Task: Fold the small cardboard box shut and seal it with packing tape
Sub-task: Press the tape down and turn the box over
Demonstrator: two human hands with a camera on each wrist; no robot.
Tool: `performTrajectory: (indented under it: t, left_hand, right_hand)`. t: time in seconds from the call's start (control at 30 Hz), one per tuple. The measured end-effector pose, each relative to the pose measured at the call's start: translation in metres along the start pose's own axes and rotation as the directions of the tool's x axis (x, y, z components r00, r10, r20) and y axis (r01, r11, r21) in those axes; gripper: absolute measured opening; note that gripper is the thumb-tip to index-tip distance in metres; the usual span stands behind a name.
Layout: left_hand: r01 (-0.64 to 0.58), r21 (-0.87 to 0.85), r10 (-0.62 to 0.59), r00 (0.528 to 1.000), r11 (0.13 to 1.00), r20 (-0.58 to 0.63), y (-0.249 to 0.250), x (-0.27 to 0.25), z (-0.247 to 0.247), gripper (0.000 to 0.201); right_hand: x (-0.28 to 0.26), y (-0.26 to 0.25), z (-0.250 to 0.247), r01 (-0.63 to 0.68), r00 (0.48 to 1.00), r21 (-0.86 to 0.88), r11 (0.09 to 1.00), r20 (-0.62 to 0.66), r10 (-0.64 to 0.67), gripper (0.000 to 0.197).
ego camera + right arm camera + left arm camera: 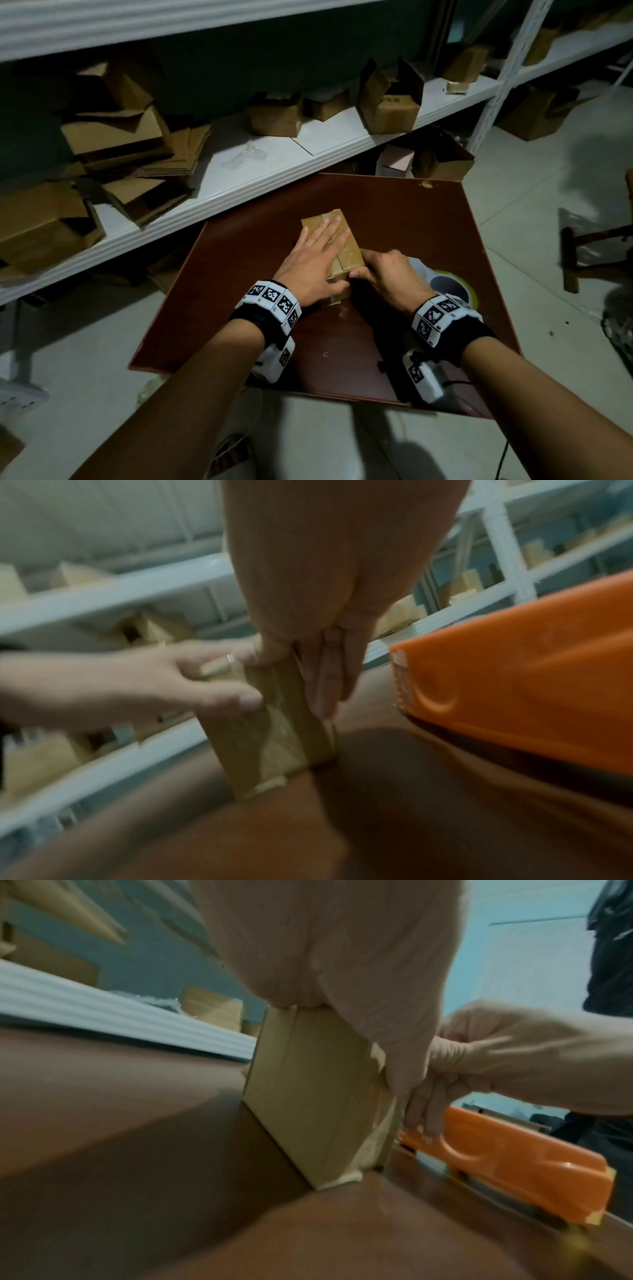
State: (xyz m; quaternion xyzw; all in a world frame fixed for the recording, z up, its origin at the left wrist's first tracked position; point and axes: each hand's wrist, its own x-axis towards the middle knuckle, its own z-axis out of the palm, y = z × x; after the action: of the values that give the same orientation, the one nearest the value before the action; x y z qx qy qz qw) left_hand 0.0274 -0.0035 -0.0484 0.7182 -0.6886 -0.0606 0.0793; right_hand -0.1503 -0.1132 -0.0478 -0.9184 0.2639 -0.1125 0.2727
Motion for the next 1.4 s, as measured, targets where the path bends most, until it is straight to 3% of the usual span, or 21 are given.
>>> performTrajectory:
  t: [0.13,0.3,0.43,0.53,0.7,0.8,0.97,1.2,1.3,1.4]
  left_hand:
    - [0.028,0.062,-0.028,1.000,0.998,-0.006,0.000,0.000,0.005,0.136]
    - [0.043,0.078,-0.042,0.999,0.996,-0.013,0.002,0.001,0.004,0.140]
    - [0.046,0.089,-0.046,0.999,0.995,-0.003,0.003,0.001,0.003,0.145]
    - [0.042,0.052,-0.041,0.999,0.998,-0.031,0.005,-0.001,0.003,0.136]
    - [0.037,0.018,-0.036,0.998,0.999,-0.043,0.003,0.000,0.003,0.121]
    - [0.024,0.004,-0.024,1.000,1.000,-0.005,0.002,-0.001,-0.001,0.109]
    - [0.024,-0.063,-0.023,1.000,0.998,0.022,0.001,-0.002,-0.006,0.076]
    - [0.035,-0.024,-0.033,0.996,0.999,0.081,0.005,-0.001,-0.011,0.074]
    - [0.165,-0.082,-0.157,0.982,0.983,0.104,0.013,-0.001,-0.013,0.074]
    - [0.406,-0.351,-0.353,0.912,0.844,0.208,0.018,0.003,-0.018,0.091]
  right_hand:
    - [-0.002,0.006,0.007,0.019,0.999,-0.030,0.999,0.032,-0.018,0.049]
    - [-0.004,0.010,0.010,0.016,1.000,-0.047,0.999,-0.024,-0.017,0.054]
    - [-0.005,0.003,0.019,-0.099,0.995,-0.073,0.992,0.012,0.100,0.057]
    - [-0.005,0.002,0.028,-0.155,0.988,-0.037,0.987,-0.004,0.155,0.038]
    - [0.002,0.001,0.022,-0.164,0.984,-0.057,0.985,0.054,0.167,0.031]
    - [0.001,0.000,0.014,-0.115,0.982,-0.096,0.989,0.141,0.128,0.035]
    - [-0.008,0.004,0.009,-0.061,0.988,0.065,0.996,0.148,0.051,0.046]
    - [-0.009,-0.001,0.006,-0.142,0.977,0.096,0.985,0.173,0.124,0.051]
    - [-0.010,-0.004,0.005,-0.177,0.972,0.124,0.976,0.179,0.153,0.051]
    - [-0.011,-0.012,0.002,-0.220,0.969,0.185,0.958,0.155,0.192,0.051]
